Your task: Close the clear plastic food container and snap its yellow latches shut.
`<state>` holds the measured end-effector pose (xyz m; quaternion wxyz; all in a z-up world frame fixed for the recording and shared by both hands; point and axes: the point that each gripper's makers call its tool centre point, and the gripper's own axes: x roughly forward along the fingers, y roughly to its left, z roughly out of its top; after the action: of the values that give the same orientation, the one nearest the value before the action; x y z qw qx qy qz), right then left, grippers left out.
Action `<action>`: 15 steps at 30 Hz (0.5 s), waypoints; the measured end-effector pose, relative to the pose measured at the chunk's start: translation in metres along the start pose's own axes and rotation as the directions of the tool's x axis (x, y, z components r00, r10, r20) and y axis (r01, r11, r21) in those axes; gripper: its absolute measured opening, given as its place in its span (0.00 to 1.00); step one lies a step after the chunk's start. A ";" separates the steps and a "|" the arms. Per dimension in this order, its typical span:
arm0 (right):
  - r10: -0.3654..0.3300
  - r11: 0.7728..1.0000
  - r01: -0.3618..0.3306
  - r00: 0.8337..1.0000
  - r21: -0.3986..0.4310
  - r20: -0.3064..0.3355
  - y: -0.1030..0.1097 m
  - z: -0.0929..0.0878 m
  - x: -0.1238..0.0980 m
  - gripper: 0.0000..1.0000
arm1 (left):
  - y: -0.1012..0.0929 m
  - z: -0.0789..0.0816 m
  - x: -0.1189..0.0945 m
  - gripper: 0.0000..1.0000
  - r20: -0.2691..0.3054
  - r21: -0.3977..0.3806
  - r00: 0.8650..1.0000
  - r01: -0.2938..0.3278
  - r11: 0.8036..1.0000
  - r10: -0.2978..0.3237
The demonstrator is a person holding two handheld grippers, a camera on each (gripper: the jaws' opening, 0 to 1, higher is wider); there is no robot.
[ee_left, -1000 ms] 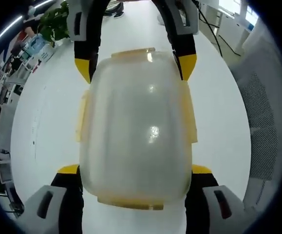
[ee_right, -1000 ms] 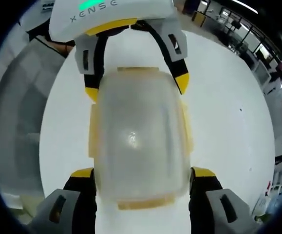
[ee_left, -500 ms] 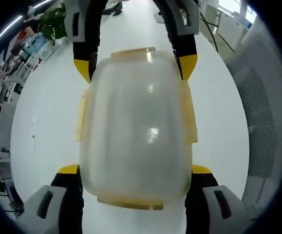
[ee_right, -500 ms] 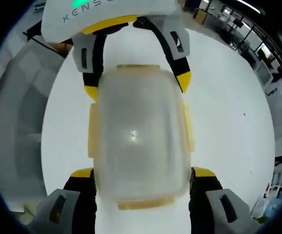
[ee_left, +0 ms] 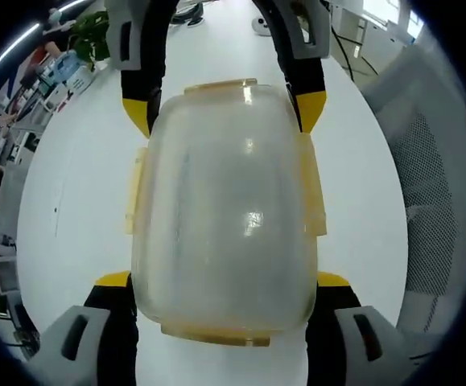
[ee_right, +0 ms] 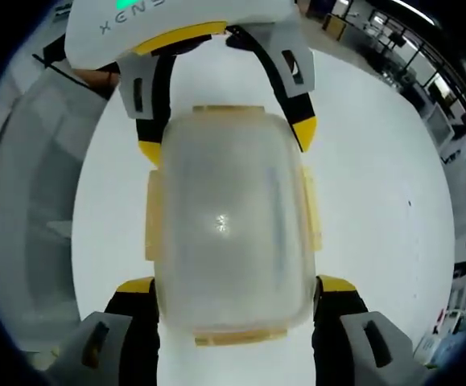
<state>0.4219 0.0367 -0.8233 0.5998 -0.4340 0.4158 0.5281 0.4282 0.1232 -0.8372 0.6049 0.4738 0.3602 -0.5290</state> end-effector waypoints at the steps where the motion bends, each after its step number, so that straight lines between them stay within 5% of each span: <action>1: 0.001 1.000 -0.001 1.000 -0.002 -0.001 0.001 0.002 0.001 0.79 | -0.001 -0.002 -0.001 0.89 0.001 -0.002 1.000 -0.001 1.000 0.001; 15: 0.002 1.000 -0.002 1.000 -0.004 -0.002 0.007 0.026 0.006 0.79 | -0.006 -0.026 -0.009 0.89 -0.004 -0.004 1.000 -0.002 1.000 0.002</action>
<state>0.4161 0.0643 -0.8228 0.5981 -0.4353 0.4156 0.5292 0.4228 0.1506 -0.8376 0.6055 0.4740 0.3620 -0.5269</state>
